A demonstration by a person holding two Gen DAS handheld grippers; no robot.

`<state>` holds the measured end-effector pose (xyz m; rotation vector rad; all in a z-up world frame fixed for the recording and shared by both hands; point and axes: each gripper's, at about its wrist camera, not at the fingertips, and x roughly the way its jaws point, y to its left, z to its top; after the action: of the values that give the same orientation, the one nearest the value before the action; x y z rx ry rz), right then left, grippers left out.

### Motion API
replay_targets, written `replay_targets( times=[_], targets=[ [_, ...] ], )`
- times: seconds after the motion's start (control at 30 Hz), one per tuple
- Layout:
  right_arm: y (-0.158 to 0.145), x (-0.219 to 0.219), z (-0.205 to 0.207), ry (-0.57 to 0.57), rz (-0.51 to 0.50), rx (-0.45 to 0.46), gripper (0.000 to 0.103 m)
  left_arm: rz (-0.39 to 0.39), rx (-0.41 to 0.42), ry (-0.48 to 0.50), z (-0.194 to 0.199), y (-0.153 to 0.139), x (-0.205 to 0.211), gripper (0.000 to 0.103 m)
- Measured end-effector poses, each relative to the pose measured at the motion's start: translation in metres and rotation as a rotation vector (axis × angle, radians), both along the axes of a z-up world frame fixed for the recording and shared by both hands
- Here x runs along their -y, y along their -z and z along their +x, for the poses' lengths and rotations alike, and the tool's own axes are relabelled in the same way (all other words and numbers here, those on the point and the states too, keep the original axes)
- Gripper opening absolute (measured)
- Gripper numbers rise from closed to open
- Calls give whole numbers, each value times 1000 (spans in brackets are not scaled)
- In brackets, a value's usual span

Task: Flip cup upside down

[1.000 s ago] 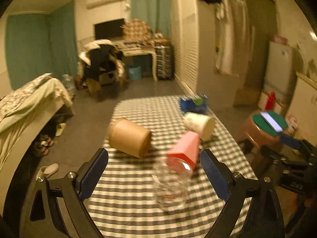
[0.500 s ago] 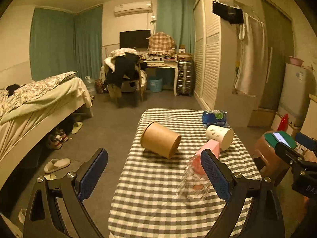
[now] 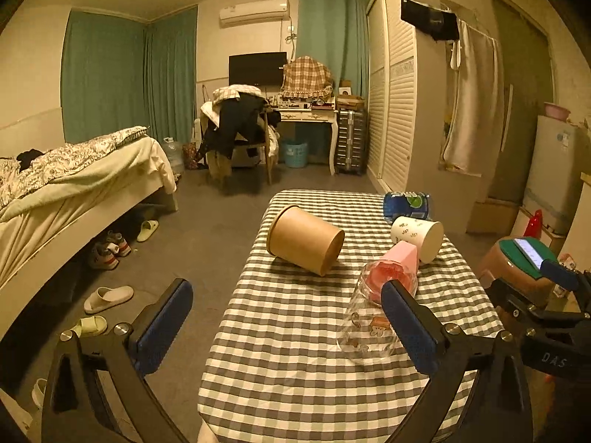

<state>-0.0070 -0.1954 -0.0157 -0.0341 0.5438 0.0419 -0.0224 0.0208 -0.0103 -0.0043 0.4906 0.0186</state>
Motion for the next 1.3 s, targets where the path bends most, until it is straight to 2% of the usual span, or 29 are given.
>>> replay_targets(
  times=[1.3],
  targets=[
    [-7, -1, -2, 0, -10, 9, 103, 6, -3, -9, 2, 0, -2, 103]
  ],
)
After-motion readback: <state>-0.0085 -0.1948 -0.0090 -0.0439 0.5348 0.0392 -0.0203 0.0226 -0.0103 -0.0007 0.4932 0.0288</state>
